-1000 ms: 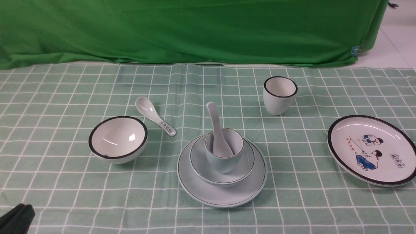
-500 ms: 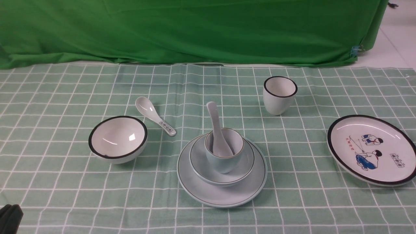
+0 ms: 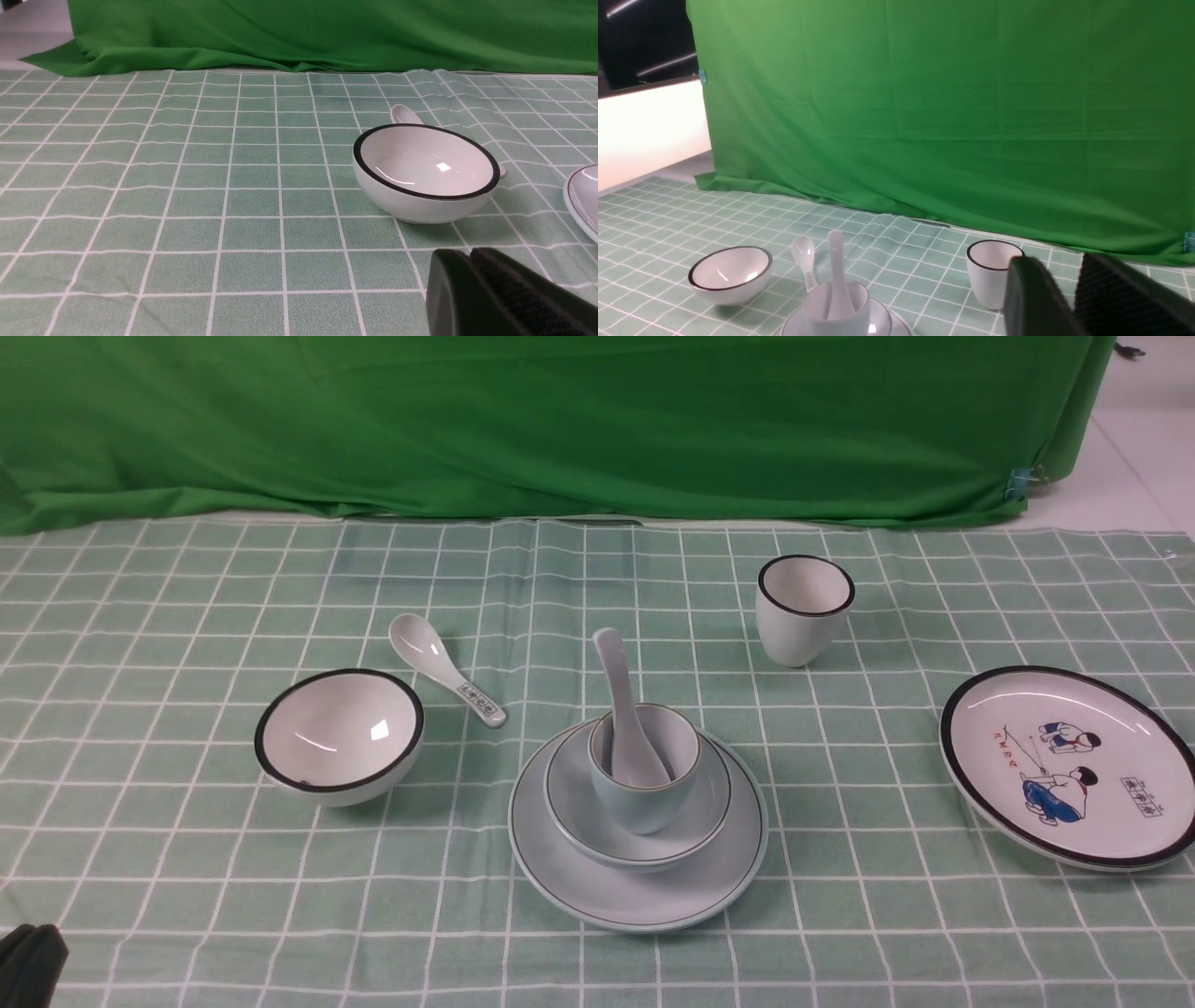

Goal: Place the bowls on the plates on the blue tablecloth, put the cups on the bowls, and place the spoons in the cups.

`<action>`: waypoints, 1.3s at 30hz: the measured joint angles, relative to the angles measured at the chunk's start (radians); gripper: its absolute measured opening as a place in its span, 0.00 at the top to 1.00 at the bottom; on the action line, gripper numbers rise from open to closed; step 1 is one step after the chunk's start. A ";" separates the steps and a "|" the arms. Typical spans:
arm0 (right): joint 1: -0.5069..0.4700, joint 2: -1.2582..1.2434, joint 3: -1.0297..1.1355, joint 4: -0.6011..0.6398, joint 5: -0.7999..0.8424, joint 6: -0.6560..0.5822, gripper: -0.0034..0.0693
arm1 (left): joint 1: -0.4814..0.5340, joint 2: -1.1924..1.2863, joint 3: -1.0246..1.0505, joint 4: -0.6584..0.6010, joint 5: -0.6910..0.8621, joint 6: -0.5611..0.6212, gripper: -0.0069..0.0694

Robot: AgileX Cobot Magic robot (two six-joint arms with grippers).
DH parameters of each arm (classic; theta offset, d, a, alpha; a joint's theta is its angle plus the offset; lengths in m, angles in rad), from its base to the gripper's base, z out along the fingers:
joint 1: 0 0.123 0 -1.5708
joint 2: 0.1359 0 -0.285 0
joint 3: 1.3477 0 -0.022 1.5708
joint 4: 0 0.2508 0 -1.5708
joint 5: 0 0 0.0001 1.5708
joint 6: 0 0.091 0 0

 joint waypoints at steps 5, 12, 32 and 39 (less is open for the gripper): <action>0.000 0.000 0.000 0.000 0.000 0.000 0.64 | 0.002 0.000 0.000 0.000 0.000 0.002 0.89; 0.000 0.000 0.000 0.000 0.000 -0.008 0.63 | 0.003 0.000 0.000 0.000 0.000 0.005 0.89; -0.447 -0.036 0.378 -0.001 -0.015 -0.195 0.63 | 0.003 0.000 0.000 0.000 0.000 0.005 0.89; -0.529 -0.044 0.460 -0.001 -0.036 -0.191 0.63 | 0.003 0.000 0.000 0.000 0.001 0.005 0.89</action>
